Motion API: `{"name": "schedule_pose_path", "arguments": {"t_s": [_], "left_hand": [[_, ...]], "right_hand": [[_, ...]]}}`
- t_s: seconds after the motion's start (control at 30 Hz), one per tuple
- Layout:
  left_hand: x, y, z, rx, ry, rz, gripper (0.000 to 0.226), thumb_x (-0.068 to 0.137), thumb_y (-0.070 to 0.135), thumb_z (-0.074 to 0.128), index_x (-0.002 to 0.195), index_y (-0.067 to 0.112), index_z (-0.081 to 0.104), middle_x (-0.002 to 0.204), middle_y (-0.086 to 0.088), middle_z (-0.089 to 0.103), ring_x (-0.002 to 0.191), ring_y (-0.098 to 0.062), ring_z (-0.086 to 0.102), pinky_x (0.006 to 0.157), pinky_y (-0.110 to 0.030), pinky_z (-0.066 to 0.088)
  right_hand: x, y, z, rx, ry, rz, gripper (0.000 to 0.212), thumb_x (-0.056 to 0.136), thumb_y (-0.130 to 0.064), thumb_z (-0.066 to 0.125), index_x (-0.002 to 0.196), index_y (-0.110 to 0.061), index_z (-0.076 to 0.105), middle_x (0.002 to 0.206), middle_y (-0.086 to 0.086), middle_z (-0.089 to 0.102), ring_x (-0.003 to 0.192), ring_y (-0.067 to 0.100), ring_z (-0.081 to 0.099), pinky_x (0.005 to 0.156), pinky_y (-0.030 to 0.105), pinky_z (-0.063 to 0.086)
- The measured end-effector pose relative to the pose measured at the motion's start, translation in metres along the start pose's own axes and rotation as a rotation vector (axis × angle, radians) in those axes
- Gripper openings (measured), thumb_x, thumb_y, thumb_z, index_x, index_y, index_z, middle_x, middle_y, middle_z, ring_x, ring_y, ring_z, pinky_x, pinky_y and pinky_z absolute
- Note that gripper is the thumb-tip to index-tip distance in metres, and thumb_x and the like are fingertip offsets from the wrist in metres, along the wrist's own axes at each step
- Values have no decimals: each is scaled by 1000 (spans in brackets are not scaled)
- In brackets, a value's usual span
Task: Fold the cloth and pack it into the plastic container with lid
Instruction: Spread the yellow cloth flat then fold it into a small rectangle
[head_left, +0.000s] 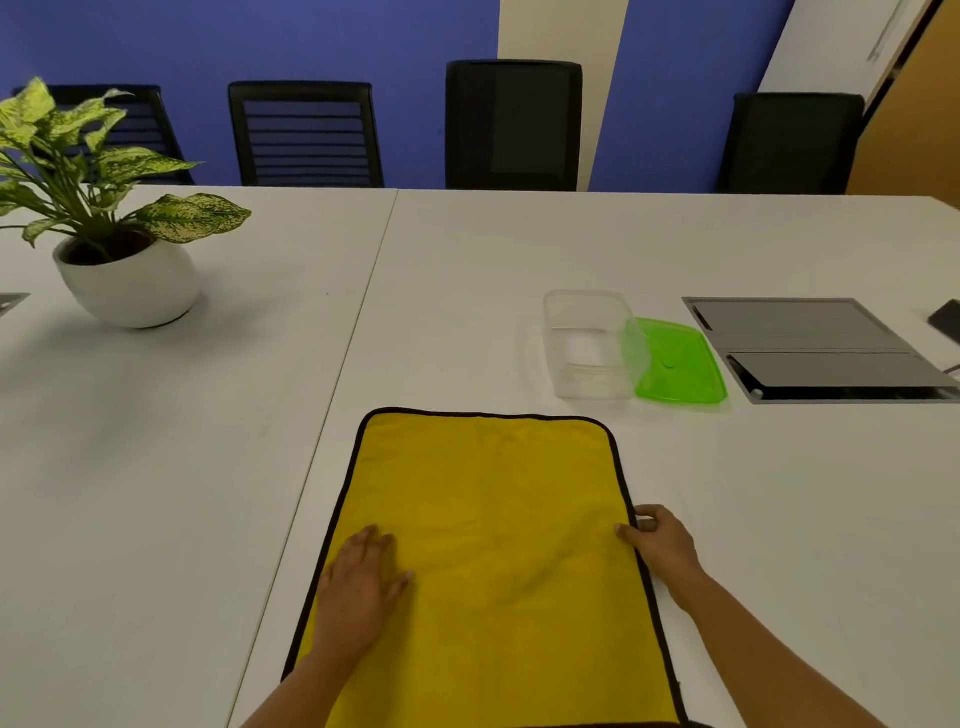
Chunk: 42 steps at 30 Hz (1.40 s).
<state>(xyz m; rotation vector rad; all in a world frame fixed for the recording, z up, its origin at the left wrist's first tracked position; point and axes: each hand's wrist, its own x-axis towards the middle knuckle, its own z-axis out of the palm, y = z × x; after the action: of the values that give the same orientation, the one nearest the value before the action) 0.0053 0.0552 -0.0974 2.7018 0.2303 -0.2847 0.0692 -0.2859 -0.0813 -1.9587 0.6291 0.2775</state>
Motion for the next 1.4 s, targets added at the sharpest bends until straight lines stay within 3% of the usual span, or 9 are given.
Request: {"name": "schedule_pose_path", "arguments": {"t_s": [0.1, 0.2, 0.33, 0.5, 0.67, 0.87, 1.03, 1.2, 1.4], "left_hand": [[8, 1, -11, -63, 96, -177, 58, 89, 42, 50, 136, 9, 40, 145, -13, 39, 133, -30, 36, 103, -48, 37], [20, 0, -23, -100, 133, -286, 45, 90, 18, 54, 132, 5, 45, 133, -17, 51, 124, -34, 45, 97, -50, 40], [33, -13, -31, -205, 131, -344, 39, 86, 12, 58, 124, 6, 53, 117, -19, 61, 108, -36, 55, 87, -48, 48], [50, -17, -40, -356, 38, -432, 41, 85, 15, 64, 118, -3, 49, 112, -23, 60, 107, -38, 56, 85, -38, 45], [63, -14, -44, -413, -30, -418, 33, 88, 19, 61, 57, 10, 52, 56, -5, 46, 54, -18, 45, 58, -25, 36], [59, -20, -46, -425, 78, -398, 28, 87, 17, 62, 102, -7, 62, 87, -21, 62, 84, -34, 58, 75, -36, 43], [51, -25, -51, -601, 168, -320, 21, 86, 11, 62, 103, 3, 53, 75, -13, 56, 65, -26, 51, 67, -32, 42], [42, -29, -54, -623, -69, -205, 35, 76, 6, 72, 110, 6, 64, 105, -13, 57, 96, -23, 50, 81, -30, 42], [40, -29, -59, -540, 20, -178, 43, 74, 0, 72, 115, 0, 63, 118, -25, 62, 110, -37, 56, 97, -39, 43]], "right_hand": [[-5, 5, -1, 13, -15, -34, 40, 82, -8, 67, 117, -9, 48, 121, 22, 57, 91, 25, 52, 64, 27, 45], [-8, 9, -4, 8, -33, -99, 29, 83, -1, 64, 104, -16, 51, 119, 19, 58, 94, 25, 53, 60, 24, 44], [-10, 13, -10, -23, -103, -121, 24, 85, 2, 61, 101, -15, 65, 115, 13, 59, 100, 23, 53, 86, 32, 46], [-10, 11, -17, -47, -156, -102, 36, 80, 3, 66, 115, -7, 63, 104, 17, 61, 94, 27, 57, 88, 33, 47], [-7, 8, -19, -76, -130, -140, 35, 81, 3, 64, 114, -7, 63, 100, 13, 60, 91, 26, 57, 85, 32, 47], [-3, 8, -22, -111, -62, -182, 28, 84, 2, 62, 110, -5, 66, 99, 9, 59, 95, 23, 55, 83, 28, 42], [-2, 11, -25, -90, -39, -172, 29, 84, 1, 62, 112, -3, 65, 101, 11, 59, 104, 27, 56, 85, 27, 39], [-2, 9, -28, -128, -86, -177, 39, 79, 2, 68, 117, -4, 62, 120, 21, 60, 102, 25, 53, 87, 27, 40], [-2, 5, -30, -199, -48, -268, 40, 75, 3, 71, 114, 0, 63, 100, 15, 60, 96, 24, 55, 83, 24, 39]]}}
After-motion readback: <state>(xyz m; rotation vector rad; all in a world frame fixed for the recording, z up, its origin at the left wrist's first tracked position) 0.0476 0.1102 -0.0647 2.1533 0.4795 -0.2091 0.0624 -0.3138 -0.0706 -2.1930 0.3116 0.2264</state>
